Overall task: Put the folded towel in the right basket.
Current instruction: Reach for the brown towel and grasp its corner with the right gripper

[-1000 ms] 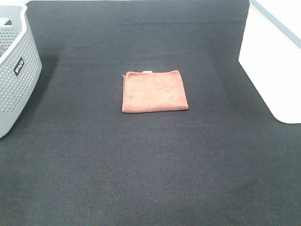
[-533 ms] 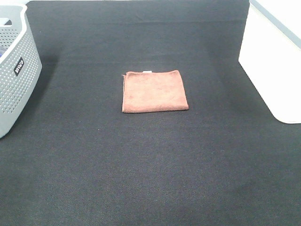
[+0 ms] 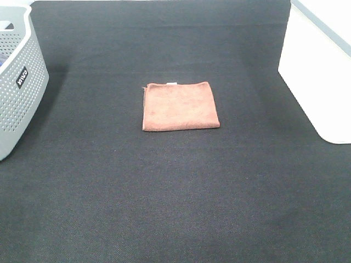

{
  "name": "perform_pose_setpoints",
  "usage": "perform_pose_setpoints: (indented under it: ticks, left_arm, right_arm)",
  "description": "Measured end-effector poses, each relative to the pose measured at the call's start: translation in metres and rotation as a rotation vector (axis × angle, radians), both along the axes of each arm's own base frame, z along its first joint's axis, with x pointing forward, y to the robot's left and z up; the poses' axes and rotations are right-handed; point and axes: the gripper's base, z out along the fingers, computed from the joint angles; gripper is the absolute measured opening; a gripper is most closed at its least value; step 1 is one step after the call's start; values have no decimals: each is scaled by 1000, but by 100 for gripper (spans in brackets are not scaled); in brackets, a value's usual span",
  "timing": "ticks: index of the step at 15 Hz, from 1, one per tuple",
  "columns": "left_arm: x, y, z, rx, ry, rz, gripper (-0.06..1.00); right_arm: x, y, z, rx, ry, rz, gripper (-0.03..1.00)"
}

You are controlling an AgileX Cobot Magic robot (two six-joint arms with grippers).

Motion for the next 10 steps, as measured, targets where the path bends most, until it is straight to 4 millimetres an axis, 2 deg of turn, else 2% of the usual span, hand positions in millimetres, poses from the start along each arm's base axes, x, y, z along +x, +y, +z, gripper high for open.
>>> perform_pose_setpoints:
  ticks: [10]
  left_arm:
    - [0, 0, 0, 0, 0, 0, 87]
  right_arm:
    - [0, 0, 0, 0, 0, 0, 69]
